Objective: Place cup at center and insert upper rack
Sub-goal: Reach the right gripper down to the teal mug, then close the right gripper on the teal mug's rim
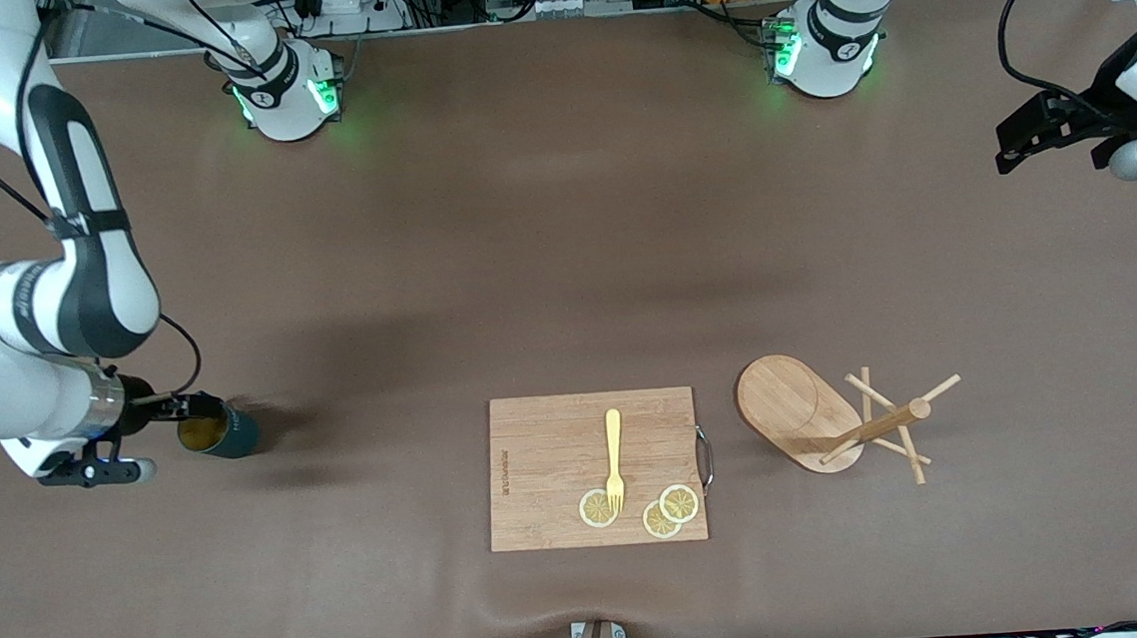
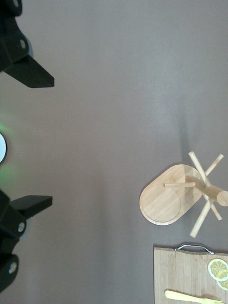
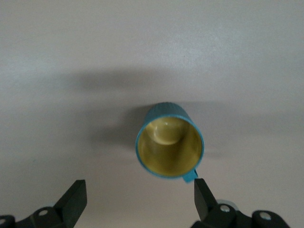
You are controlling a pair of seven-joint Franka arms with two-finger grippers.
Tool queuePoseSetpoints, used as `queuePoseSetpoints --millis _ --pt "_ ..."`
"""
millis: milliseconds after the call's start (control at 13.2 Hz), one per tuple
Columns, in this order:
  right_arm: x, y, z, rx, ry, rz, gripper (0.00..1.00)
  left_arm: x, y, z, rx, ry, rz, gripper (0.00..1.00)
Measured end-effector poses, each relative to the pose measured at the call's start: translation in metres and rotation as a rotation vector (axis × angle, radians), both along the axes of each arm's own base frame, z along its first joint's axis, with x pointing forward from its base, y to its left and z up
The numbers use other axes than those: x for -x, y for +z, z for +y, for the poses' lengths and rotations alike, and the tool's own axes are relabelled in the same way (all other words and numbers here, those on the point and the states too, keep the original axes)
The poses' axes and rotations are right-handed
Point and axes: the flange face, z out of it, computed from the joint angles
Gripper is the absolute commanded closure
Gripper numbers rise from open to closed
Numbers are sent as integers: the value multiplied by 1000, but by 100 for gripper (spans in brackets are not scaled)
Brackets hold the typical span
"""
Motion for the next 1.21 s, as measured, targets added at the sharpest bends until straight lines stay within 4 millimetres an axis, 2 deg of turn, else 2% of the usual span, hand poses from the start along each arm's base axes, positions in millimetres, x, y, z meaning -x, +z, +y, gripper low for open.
queuePoseSetpoints --millis 151,378,529,755,906,1133,1208 --pt "-3 -23 0 4 1 2 0 0 -2 0 0 1 4 0" --pt "-7 -47 8 8 13 -5 0 -1 -4 1 1 3 9 0" --pt "-8 -53 14 9 21 0 10 -4 -9 1 0 3 19 0" --pt "-7 -64 17 9 26 15 18 -7 -15 1 -1 4 30 0" --pt "-6 -73 17 10 26 26 28 -8 -15 3 -1 9 29 0" --pt "-5 -82 17 11 26 37 66 -8 -10 9 0 20 18 0" --pt "-5 -84 17 11 26 41 75 -8 -8 9 0 20 15 0"
